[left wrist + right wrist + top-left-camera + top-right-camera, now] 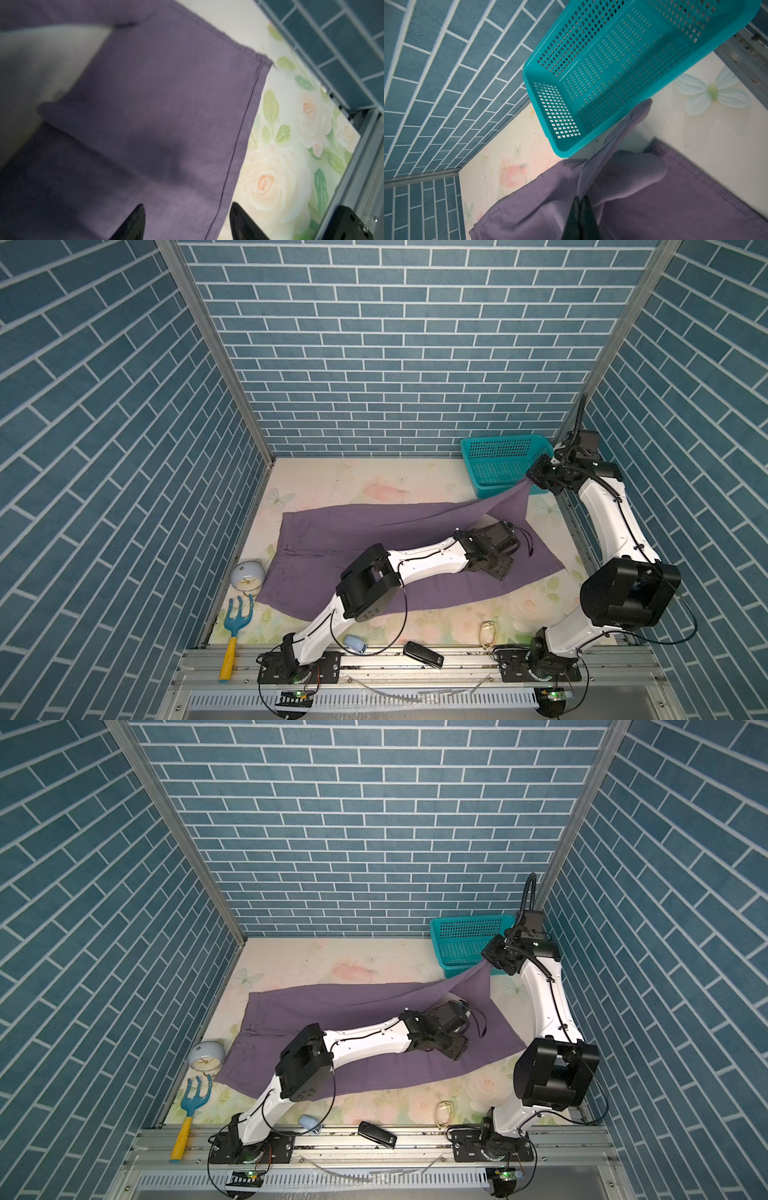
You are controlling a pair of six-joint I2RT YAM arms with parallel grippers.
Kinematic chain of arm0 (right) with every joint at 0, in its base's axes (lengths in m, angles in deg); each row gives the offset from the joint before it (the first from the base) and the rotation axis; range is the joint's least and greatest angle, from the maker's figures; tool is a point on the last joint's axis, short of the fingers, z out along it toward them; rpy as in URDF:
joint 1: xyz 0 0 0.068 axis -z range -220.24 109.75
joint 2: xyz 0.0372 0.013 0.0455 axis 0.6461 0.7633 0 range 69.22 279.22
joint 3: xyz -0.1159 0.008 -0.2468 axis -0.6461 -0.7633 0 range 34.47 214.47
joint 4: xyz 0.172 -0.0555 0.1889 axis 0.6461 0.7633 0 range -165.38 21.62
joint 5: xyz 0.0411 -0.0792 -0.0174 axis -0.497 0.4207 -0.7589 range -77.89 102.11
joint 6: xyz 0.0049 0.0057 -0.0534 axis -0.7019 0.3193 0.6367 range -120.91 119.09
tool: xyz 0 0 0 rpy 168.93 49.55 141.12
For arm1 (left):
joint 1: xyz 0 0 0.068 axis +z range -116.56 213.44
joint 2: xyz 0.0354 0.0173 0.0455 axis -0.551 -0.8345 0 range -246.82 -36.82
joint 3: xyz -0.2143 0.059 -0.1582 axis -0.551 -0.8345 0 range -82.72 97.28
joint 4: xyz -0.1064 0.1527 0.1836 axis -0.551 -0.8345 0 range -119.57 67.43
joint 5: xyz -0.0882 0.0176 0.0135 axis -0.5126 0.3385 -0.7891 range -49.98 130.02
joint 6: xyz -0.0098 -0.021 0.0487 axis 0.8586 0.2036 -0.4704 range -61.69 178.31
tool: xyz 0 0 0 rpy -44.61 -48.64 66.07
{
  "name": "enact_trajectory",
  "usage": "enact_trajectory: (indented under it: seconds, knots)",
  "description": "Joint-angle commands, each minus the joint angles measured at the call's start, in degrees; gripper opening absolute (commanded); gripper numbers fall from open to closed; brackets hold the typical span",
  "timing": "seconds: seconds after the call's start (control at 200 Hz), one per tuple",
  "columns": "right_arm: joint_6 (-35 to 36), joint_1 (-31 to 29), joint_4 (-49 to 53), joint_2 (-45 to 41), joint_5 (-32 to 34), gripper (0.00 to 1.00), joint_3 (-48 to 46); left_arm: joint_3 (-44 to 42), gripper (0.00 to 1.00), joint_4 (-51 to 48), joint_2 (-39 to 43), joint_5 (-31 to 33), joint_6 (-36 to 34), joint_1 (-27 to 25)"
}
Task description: Fold and stack the trousers
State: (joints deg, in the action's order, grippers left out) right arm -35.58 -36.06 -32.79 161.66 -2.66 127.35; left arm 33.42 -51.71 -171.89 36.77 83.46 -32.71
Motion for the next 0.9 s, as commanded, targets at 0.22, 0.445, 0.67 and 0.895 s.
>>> enact_trajectory:
  seconds: [0.22,0.445,0.67,0.895]
  knots:
    - [0.16,0.12,3.23,-3.57,2.07,0.00,4.06,13.98,0.65,-14.89,-11.32,-2.63,-3.60,-2.93]
    - [-0.84,0.12,2.22,-4.34,2.73,0.00,2.92,19.04,0.67,-17.92,-17.85,-13.62,-3.77,-3.28]
    - [-1.01,0.12,2.56,-3.08,3.21,0.00,4.50,27.05,0.69,-22.03,-21.08,-18.54,-10.34,-8.16]
    - [-1.04,0.12,2.58,-3.93,4.31,0.00,3.02,31.03,0.62,-24.40,-22.40,-23.64,-12.48,-9.10]
